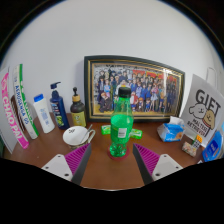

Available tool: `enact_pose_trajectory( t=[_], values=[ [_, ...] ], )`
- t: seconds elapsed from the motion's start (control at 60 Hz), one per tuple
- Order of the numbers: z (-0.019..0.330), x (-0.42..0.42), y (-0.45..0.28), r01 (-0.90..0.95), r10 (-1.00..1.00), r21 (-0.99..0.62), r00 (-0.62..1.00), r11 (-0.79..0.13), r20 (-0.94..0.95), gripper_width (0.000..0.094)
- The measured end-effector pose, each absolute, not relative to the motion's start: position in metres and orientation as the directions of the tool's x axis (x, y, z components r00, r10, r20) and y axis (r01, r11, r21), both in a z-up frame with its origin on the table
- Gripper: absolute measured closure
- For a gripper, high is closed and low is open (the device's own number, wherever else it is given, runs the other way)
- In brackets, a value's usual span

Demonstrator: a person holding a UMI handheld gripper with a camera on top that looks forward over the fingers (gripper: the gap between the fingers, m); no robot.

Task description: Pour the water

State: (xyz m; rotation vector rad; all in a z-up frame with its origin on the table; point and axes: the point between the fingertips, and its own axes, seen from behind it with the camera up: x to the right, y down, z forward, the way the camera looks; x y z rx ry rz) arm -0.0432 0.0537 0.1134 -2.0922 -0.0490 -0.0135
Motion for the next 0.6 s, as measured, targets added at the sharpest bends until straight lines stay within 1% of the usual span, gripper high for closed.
enact_pose_trajectory(
  t=[0.117,0.217,0.283,0.433,0.6],
  values=[
    [0.150,-0.062,-0.013,0.005,-0.022,-0.837,1.000,-0.547,0.021,0.0080],
    [0.184,-0.080,-0.069,-0.007,-0.049,-0.839,0.999,-0.545,0.024,0.0082],
    [0.201,-0.086,-0.104,0.008,-0.057,-0.835,0.997,-0.550,0.047,0.0084],
    [0.223,-0.100,-0.165,0.016,-0.066,-0.823,0.996,-0.568,0.064,0.0084],
    [0.239,-0.100,-0.204,0.029,-0.081,-0.827,0.993,-0.562,0.090,0.0085]
  ],
)
